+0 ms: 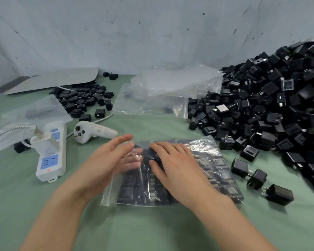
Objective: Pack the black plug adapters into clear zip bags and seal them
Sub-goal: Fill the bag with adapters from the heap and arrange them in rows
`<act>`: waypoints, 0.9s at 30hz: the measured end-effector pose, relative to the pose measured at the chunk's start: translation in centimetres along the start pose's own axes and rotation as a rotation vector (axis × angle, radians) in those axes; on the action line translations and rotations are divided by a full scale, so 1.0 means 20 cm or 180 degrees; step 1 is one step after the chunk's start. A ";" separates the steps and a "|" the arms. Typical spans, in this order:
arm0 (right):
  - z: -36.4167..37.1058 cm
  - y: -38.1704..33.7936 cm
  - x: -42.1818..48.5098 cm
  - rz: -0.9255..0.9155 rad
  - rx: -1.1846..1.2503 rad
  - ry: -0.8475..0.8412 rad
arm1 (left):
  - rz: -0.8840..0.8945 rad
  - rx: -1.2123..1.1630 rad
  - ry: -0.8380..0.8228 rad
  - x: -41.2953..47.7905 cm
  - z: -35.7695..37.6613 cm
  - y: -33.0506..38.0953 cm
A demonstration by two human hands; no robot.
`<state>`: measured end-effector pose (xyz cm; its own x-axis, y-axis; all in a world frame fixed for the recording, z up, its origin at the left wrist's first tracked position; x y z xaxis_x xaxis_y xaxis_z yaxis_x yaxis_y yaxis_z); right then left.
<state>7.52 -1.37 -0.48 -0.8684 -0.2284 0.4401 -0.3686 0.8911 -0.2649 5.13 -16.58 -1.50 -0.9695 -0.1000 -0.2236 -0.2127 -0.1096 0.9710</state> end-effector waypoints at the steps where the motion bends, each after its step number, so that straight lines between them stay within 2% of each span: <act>1: 0.00 0.00 0.00 -0.0008 0.0028 0.0010 | 0.0067 0.0147 -0.0011 0.00 0.00 0.00; 5: -0.01 0.00 0.00 -0.0048 0.0122 0.0048 | 0.0306 0.0587 0.0045 0.01 0.02 0.01; 16: 0.02 0.04 0.04 0.0015 0.0380 0.0009 | 0.0293 0.0692 0.0189 0.03 0.02 -0.01; 20: 0.00 0.08 0.03 0.0110 0.0560 -0.0124 | 0.0303 0.0664 0.0050 0.01 0.06 -0.03; 23: -0.06 0.18 -0.01 0.0305 0.0478 -0.0117 | 0.0372 0.0820 -0.0173 -0.01 0.07 -0.02; 27: -0.09 0.25 -0.06 0.0389 0.0245 -0.0267 | 0.0687 0.1286 -0.0012 0.00 0.10 0.01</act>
<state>7.26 4.02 -0.80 -0.9318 -0.1549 0.3282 -0.2799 0.8823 -0.3784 4.85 -14.62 -1.23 -0.9971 -0.0743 -0.0129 -0.0353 0.3079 0.9508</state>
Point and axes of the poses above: each hand's wrist, its own x-axis towards the middle knuckle, its own z-axis out of the palm, y = z × x, the point moved 8 cm from there along x, towards the middle knuckle, and after that the axes turned 14 degrees about y, right-handed, at the moved point
